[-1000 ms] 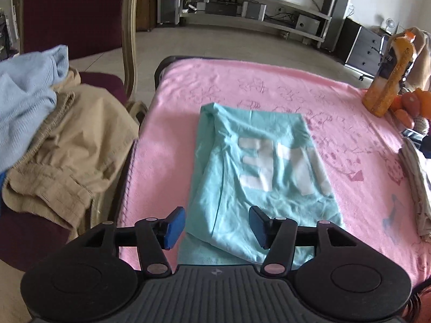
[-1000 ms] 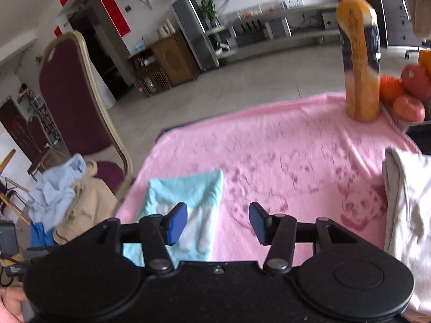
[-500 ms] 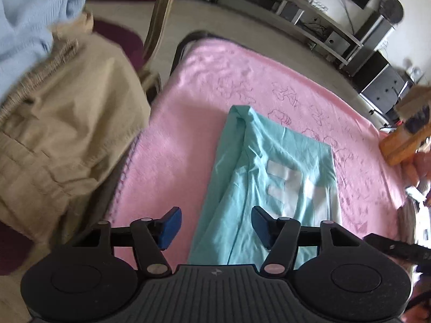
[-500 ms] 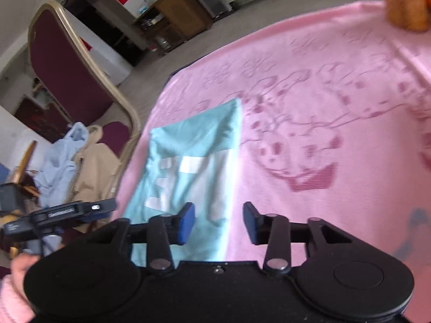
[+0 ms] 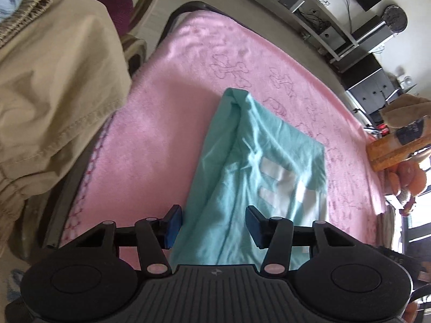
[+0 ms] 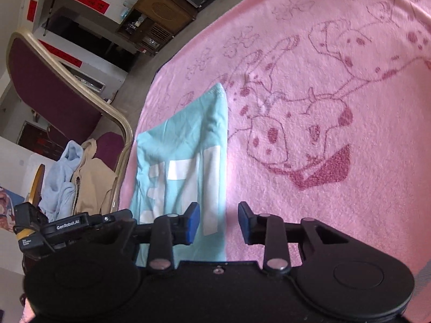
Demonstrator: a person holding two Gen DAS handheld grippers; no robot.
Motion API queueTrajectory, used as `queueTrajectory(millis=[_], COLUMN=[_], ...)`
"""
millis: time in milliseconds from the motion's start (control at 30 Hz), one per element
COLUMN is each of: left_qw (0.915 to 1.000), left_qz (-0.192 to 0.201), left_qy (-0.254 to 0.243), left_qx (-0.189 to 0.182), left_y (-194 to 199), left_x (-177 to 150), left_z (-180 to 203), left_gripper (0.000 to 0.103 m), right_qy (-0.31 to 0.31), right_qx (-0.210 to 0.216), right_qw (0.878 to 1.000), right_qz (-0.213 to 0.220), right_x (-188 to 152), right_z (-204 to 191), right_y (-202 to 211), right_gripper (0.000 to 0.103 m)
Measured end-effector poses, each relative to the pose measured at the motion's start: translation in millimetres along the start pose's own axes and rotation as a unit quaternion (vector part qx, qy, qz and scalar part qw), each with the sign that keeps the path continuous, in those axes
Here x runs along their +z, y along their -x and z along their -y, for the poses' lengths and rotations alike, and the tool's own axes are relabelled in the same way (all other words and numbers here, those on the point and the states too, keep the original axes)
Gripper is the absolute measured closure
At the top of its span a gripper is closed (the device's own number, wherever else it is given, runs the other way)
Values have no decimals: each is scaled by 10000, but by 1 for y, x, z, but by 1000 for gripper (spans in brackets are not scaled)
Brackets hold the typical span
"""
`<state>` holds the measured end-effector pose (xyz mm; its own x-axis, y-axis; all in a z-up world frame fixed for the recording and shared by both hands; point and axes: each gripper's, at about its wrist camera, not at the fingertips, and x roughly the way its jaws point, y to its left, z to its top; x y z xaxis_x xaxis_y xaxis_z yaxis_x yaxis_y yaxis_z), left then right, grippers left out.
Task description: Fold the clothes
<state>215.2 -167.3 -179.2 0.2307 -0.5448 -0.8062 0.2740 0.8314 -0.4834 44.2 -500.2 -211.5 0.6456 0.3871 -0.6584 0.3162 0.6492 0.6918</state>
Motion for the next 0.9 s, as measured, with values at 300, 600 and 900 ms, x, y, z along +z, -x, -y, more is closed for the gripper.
queueTrajectory(millis=[300, 600, 900], left_qw=[9993, 9992, 9989], left_qz=[-66, -65, -259], left_qy=[137, -341, -338], left_qx=[-333, 212, -191], left_y=[-9, -12, -22], left_x=[12, 16, 28], left_z=[-4, 9, 7], left_gripper=[55, 54, 63], right_qy=[-370, -449, -580], right_qx=[401, 534, 794], right_qw=[9985, 9975, 9951], right_qz=[-80, 70, 112], right_x=[3, 2, 6], right_z=[10, 11, 16], right_y=[-9, -16, -25], right_gripper=[72, 75, 76])
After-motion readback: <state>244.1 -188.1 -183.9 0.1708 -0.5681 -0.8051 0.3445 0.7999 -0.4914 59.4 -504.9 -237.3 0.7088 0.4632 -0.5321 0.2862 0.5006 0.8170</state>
